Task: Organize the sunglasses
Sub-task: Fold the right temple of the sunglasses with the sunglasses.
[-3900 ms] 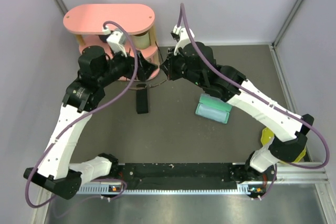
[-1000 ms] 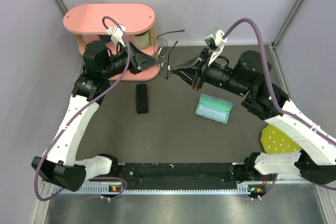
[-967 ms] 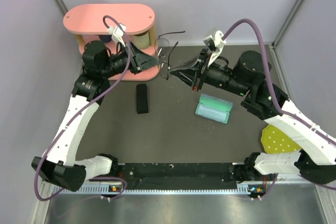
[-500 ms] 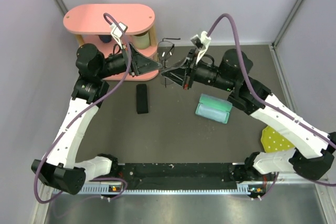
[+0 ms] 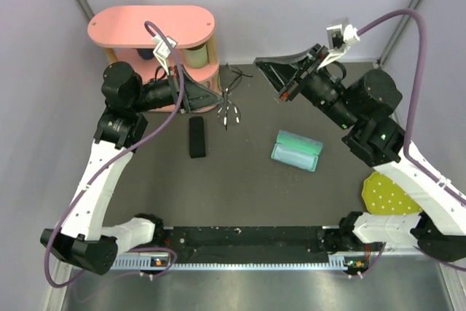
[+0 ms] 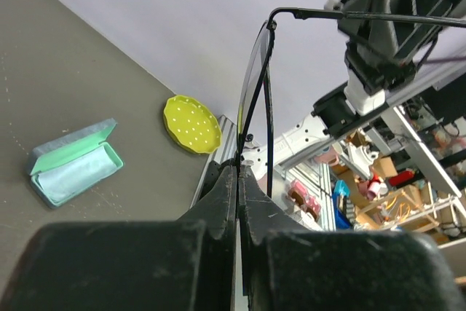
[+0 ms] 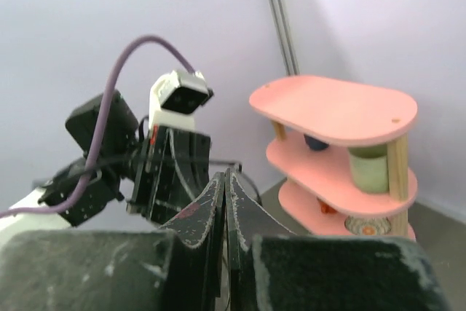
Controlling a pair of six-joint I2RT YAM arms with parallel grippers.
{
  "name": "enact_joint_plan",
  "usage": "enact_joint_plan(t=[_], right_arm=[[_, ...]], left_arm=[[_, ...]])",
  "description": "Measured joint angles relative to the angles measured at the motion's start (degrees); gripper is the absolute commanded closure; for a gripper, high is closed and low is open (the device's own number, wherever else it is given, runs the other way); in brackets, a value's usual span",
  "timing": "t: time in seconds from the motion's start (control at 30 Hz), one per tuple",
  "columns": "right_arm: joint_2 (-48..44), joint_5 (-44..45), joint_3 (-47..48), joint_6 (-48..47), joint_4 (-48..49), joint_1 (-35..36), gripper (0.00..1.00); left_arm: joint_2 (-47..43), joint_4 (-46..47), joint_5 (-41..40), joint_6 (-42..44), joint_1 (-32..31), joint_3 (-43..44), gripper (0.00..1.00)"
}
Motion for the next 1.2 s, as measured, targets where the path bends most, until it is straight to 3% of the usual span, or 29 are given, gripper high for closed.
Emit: enact_joint_plan(t=[0.1,0.33,0.6,0.73,1.1,1.17,1.2], right_arm=[[2.3,-2.5,4.2,-1.0,0.7,-0.1,1.0],[7.6,-20.1,9.7,-3.3,1.9,-0.3,1.0],[11.2,-34.5,10.2,-2.8,-1.9,-0.3,1.0],[11.3,-34.1,7.6,-2.1,-3.0,-0.3,1.0],[13.2,-19.8,9.0,2.3,-9.4,-1.3,1.0],[12.9,-16.6,9.3,2.4,-10.2,-1.8,0.94],[12.6,-15.2,9.2,2.4,-10.9,-2.0,0.81]], left_arm=[[-0.9,0.0,1.0,1.3,0.0,0.0,1.0],[-0.8,-0.5,1.7,2.3,0.0,0.0,1.0],[0.1,-0.5,2.7,2.1,0.0,0.0,1.0],[0.4,0.9,3.8,0.7,0.0,0.0,1.0],[1.2,6.3,4.1,-4.3,0.4,-0.9,1.0],[1.4,2.3,2.6,-1.2,0.4,-0.7,1.0],[1.4,0.4,1.6,0.2,0.4,-0.5,1.0]])
